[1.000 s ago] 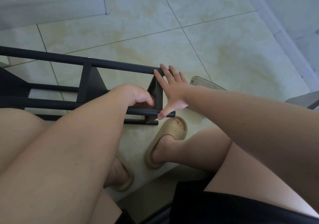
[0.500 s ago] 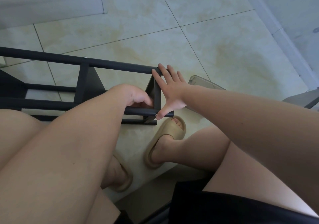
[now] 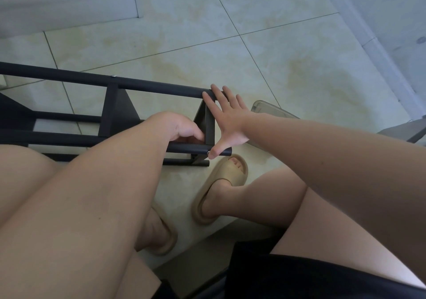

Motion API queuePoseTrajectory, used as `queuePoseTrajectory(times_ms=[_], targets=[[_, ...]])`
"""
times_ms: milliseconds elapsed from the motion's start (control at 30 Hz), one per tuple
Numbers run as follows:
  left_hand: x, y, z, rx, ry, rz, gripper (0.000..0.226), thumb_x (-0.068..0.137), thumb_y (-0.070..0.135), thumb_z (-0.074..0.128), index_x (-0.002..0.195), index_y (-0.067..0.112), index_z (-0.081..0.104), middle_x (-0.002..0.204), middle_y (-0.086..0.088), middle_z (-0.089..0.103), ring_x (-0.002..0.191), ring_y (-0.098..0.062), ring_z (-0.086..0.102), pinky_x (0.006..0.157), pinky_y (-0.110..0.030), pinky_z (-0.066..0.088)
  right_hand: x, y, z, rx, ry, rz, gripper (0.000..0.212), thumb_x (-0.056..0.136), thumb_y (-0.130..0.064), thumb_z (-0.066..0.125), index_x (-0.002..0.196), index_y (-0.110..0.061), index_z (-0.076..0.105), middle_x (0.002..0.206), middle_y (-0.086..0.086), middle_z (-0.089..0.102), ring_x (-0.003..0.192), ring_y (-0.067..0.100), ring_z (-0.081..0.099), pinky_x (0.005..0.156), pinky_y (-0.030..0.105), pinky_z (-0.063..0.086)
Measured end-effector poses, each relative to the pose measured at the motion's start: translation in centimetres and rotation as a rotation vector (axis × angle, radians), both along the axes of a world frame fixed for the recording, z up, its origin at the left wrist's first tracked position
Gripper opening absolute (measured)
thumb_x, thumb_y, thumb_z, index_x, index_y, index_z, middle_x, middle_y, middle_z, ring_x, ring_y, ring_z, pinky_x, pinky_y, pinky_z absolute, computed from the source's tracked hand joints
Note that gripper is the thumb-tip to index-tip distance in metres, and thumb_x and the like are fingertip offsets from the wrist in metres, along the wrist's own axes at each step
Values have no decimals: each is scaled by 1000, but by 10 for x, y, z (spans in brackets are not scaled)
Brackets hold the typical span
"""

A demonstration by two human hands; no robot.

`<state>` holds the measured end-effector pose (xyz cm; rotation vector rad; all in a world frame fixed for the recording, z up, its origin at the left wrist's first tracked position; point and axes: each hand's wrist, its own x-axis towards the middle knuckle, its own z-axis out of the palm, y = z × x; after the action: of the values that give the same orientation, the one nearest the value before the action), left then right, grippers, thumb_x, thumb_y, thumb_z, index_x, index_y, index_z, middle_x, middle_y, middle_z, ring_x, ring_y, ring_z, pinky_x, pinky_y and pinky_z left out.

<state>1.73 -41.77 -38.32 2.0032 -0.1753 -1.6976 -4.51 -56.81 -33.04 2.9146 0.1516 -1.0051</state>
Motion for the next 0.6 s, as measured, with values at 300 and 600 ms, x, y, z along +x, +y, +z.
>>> queuePoseTrajectory(times_ms=[300,600], targets=[[0,1,0,-58,35,30,14,91,11,62,86,15,74,95,-12,70,96,-32,59,109,-47,41,1,-1,-1,4,2,-3,162,49,-88,73,155,-23,-30,162,9,-36,150,36,-30,124,57,-5],[0,3,-2,-101,45,42,15,92,12,60,87,14,74,95,-11,69,93,-29,61,100,-43,45,0,-3,-5,17,-2,-6,162,47,-89,72,155,-24,-31,161,8,-37,149,35,-31,124,58,-6]])
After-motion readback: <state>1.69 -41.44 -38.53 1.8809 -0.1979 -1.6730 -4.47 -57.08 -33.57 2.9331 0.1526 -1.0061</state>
